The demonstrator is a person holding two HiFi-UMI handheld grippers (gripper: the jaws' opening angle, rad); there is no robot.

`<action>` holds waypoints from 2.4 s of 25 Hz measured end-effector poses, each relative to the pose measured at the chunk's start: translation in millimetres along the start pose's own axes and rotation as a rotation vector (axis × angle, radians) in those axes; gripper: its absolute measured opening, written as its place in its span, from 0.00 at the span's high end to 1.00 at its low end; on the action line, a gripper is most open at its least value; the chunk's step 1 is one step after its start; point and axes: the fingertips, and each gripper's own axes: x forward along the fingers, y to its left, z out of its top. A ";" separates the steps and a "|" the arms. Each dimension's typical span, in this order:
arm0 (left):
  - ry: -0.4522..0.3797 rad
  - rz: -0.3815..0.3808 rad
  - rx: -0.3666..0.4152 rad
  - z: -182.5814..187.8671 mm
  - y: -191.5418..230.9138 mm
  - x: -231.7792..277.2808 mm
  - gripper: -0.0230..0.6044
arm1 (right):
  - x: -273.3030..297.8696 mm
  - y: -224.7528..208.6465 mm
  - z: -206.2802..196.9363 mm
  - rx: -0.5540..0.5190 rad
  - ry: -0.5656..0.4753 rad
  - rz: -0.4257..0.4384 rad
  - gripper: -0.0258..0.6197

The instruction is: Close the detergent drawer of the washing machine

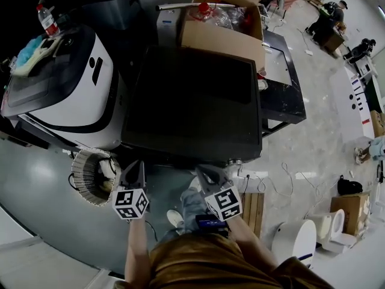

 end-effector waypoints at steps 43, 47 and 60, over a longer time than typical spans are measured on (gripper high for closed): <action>-0.231 -0.045 0.044 54.5 -37.3 -116.2 0.92 | -64.8 57.8 33.1 -0.069 -0.149 -0.041 0.94; -0.229 -0.043 0.040 55.1 -35.3 -116.0 0.92 | -63.4 58.6 34.3 -0.069 -0.142 -0.041 0.94; -0.213 -0.044 0.033 50.6 -33.0 -107.1 0.92 | -60.9 51.6 31.0 -0.064 -0.131 -0.048 0.94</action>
